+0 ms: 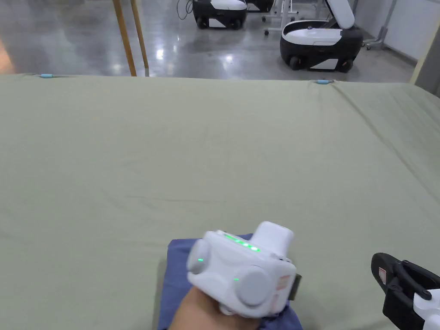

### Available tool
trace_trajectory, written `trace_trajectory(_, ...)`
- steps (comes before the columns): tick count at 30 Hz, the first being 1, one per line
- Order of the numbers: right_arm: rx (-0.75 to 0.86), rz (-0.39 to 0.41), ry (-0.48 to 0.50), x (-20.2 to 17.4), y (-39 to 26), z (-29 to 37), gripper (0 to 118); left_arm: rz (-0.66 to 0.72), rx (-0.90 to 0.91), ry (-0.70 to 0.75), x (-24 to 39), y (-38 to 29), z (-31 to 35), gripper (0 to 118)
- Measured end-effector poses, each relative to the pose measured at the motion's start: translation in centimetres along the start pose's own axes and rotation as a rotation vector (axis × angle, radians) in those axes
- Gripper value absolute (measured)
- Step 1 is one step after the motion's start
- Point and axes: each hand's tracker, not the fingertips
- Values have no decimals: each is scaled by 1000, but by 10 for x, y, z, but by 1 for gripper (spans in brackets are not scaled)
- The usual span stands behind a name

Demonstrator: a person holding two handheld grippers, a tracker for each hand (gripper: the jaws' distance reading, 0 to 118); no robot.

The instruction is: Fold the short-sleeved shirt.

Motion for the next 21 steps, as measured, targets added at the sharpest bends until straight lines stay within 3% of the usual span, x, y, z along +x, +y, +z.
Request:
trace_trajectory(1,4,16,10,-1,3,0,1,21,47,-8,-16,-2,22,12)
trace_trajectory(5,27,44,59,-7,14,-1,1,176,224,-51,-86,-38,119,12)
trace_trajectory(6,33,48,69,-9,15,-2,1,129,308,-3,-93,-58,145,12)
trace_trajectory(7,40,48,85,-11,14,-2,1,81,420,101,-94,-77,168,0)
trace_trajectory(8,40,36,129,-13,13,-3,1,54,454,185,-95,-89,182,0)
trace_trajectory(11,27,-12,271,-20,15,-10,1,154,554,400,-95,-118,210,0)
trace_trajectory(14,12,-34,356,-31,23,-22,1,214,630,431,-94,-132,214,0)
trace_trajectory(16,-48,-89,497,-33,32,-35,1,235,594,417,-100,-128,199,0)
trace_trajectory(17,-48,-104,511,-34,35,-40,1,272,572,373,-104,-127,195,0)
trace_trajectory(18,-89,-130,591,-34,38,-49,1,308,564,343,-107,-127,190,0)
trace_trajectory(20,-309,-270,851,-29,39,-90,1,299,528,309,-109,-126,180,0)
trace_trajectory(21,-369,-309,910,-30,36,-108,2,295,526,312,-109,-126,178,0)
